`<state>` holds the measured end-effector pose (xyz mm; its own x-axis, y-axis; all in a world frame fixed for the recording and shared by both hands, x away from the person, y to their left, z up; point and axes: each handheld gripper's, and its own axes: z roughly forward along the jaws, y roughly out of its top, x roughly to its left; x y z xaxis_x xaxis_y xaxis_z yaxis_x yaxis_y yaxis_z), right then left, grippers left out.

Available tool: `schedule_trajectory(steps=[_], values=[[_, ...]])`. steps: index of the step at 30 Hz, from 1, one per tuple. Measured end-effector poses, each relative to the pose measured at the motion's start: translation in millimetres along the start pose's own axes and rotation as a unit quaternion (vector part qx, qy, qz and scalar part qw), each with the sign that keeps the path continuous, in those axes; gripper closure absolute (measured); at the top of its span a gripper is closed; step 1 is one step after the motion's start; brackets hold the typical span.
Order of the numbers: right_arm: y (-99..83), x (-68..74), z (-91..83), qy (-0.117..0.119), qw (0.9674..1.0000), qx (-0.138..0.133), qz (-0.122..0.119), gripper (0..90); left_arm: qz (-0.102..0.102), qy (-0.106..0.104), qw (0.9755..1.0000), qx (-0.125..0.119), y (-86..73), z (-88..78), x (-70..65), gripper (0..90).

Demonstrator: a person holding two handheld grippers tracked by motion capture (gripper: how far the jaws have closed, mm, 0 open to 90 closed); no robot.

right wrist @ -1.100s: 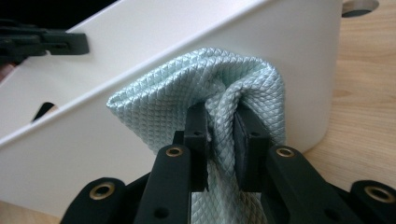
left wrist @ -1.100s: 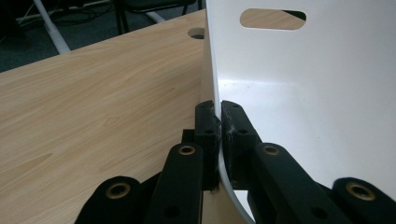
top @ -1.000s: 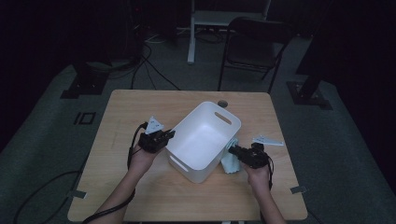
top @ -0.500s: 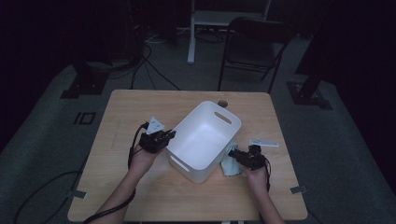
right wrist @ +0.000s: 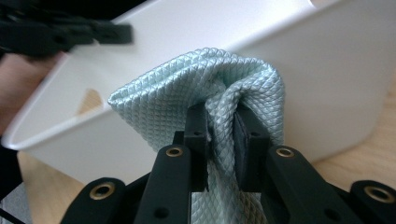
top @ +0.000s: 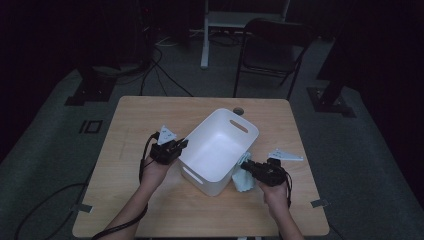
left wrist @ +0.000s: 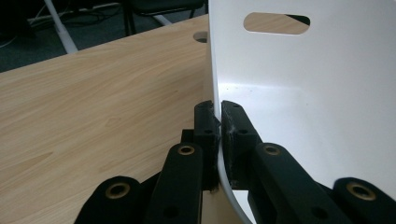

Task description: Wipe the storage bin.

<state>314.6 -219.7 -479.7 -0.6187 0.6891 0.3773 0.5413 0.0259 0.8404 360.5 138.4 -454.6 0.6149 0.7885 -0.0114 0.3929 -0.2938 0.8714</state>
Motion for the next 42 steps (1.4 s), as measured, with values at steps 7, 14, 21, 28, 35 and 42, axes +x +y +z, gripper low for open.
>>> schedule_trajectory(steps=[7, 14, 21, 28, 35, 42], values=[[1.5, -0.1, 1.5, -0.011, 0.9999, 0.001, -0.011, 77.7, 0.01, -0.01, 0.9999, 0.005, 1.2, 0.5, 0.5, 85.3], [-7.2, -8.3, 8.2, -0.021, 0.9997, 0.012, 0.001, 77.7, 0.01, -0.014, 0.9998, 0.006, 1.4, 0.7, 0.9, 85.3], [-12.2, -15.7, 13.1, -0.024, 0.9994, 0.021, 0.012, 77.7, 0.013, -0.014, 0.9998, 0.008, 1.6, 0.9, 0.7, 85.2], [-19.0, -24.7, 20.2, -0.03, 0.9986, 0.037, 0.024, 77.7, 0.012, -0.012, 0.9998, 0.007, 1.4, 1.1, 0.1, 85.2], [-28.6, -37.0, 31.0, -0.045, 0.9961, 0.067, 0.034, 77.7, 0.011, -0.01, 0.9999, 0.007, 1.3, 1.2, 0.1, 85.0], [-25.0, -30.6, 27.2, -0.045, 0.9963, 0.066, 0.031, 77.9, 0.0, 0.003, 1.0, 0.003, 0.5, 1.4, -1.5, 85.3]])
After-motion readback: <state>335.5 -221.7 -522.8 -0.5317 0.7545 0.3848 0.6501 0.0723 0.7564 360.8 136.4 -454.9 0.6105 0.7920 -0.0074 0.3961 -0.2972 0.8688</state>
